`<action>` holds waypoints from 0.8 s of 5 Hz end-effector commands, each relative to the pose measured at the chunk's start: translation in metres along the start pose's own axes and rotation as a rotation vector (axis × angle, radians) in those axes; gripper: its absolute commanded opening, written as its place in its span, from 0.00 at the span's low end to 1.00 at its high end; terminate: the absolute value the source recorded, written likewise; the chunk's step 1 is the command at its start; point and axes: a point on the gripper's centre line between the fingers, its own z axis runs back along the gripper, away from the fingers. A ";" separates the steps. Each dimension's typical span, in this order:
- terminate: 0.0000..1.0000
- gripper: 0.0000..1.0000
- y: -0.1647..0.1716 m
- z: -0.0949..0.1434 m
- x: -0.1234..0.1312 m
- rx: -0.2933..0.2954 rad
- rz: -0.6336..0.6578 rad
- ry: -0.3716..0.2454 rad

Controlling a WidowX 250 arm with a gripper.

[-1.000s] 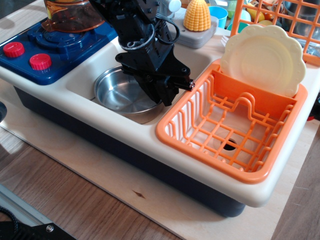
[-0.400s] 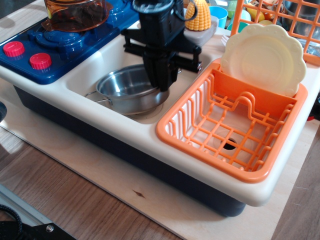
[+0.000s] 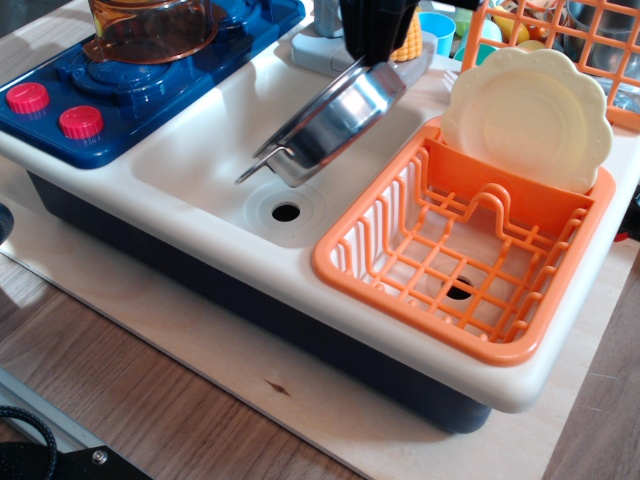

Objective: Put pan from sink into drying rack

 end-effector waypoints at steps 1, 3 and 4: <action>0.00 0.00 -0.049 0.025 -0.006 -0.004 0.122 -0.040; 0.00 0.00 -0.087 0.024 -0.011 -0.042 0.197 -0.060; 0.00 1.00 -0.090 0.019 -0.016 0.005 0.150 -0.104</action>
